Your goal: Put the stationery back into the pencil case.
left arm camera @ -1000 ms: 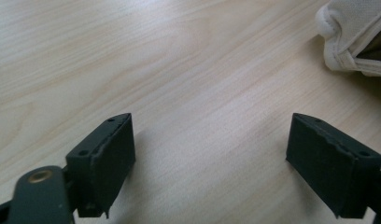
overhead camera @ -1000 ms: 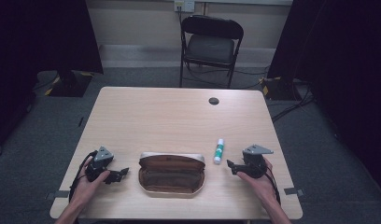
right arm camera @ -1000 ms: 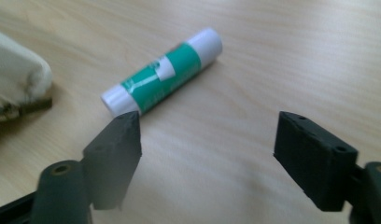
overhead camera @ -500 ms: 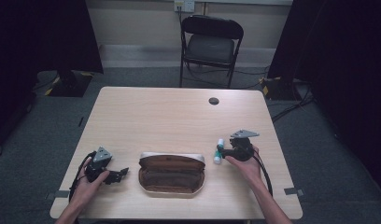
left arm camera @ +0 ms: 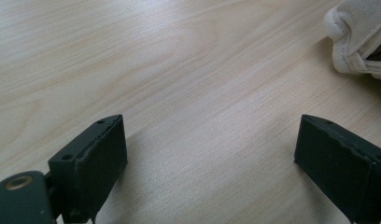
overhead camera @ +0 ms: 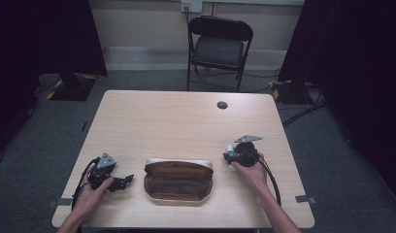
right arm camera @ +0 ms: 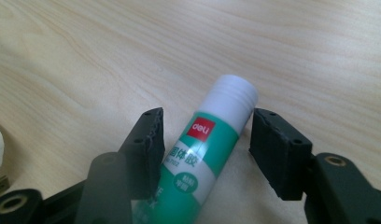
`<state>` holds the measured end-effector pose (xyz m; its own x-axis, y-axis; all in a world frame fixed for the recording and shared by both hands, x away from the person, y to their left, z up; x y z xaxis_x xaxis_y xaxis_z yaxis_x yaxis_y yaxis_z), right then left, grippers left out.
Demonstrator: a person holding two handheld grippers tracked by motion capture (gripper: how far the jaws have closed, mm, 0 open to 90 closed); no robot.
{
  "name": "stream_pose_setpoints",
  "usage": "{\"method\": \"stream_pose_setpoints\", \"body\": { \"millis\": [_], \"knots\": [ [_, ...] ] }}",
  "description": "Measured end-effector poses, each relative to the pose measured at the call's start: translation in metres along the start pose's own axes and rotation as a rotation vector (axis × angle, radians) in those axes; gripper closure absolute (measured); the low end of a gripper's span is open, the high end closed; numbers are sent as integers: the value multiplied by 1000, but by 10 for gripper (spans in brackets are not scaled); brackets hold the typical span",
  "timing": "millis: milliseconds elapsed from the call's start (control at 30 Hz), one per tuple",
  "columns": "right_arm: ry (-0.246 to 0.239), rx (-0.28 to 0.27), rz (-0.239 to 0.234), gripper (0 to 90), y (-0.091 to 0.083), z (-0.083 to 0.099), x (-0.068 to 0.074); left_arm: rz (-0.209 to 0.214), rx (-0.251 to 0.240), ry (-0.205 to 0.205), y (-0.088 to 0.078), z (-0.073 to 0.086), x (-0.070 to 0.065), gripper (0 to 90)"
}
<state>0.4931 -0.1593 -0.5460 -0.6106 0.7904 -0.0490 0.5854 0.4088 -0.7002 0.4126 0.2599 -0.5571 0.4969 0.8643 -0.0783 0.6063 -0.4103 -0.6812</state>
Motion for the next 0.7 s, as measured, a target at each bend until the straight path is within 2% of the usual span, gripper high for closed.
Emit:
{"method": "stream_pose_setpoints", "body": {
  "millis": [200,333,500,567,633,700],
  "knots": [
    [-4,19,5,508,-2,3,-1,-1,2,3,0,0,0,87],
    [5,29,-9,538,-4,3,1,0,1,1,0,0,0,87],
    [-18,41,-11,550,-8,7,3,-1,1,2,0,0,0,87],
    [-23,43,-3,570,-11,10,3,-1,2,2,0,0,0,87],
    [-49,51,-10,622,-14,13,4,-1,2,3,0,0,0,87],
    [-41,61,-3,637,-17,15,3,-2,2,1,0,0,0,87]
  ]
}}
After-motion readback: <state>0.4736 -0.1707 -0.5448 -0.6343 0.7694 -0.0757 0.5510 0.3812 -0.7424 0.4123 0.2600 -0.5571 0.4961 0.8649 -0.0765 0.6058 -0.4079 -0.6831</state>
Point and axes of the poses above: each handheld gripper's, and its own axes: y roughly forward along the jaws, z roughly out of its underside, x roughly to its left, the point moved 8 cm from there along y, roughly forward along the jaws, and after that the axes turned 6 degrees about -y, right-handed, at the moved point
